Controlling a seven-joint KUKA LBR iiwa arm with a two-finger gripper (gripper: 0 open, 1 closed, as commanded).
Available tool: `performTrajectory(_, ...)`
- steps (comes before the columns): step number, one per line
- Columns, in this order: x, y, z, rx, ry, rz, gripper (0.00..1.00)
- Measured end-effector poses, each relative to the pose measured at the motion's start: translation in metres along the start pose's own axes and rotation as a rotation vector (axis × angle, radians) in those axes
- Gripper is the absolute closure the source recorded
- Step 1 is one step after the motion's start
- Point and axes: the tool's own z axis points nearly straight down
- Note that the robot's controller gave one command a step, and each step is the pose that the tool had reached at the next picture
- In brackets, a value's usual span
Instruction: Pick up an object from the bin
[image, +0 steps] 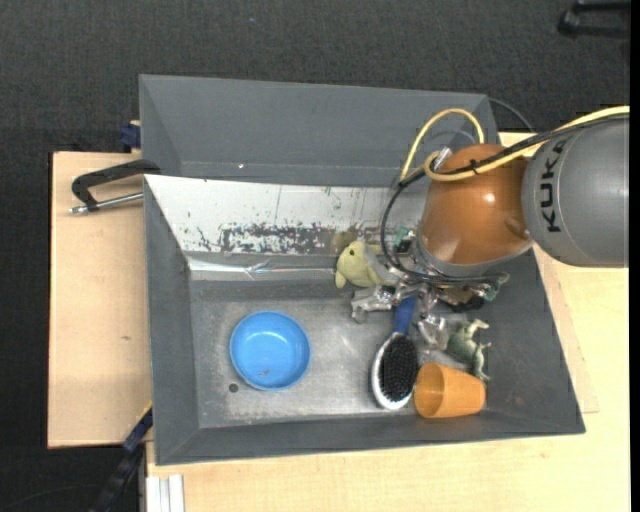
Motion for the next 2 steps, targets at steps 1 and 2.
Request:
performTrajectory(1,-0.0016,-0.0003,-0.0012,0.003,-0.002,0.003,0.0)
performTrajectory(2,-0.0015,-0.0004,-0.0011,0.003,-0.002,0.003,1.0)
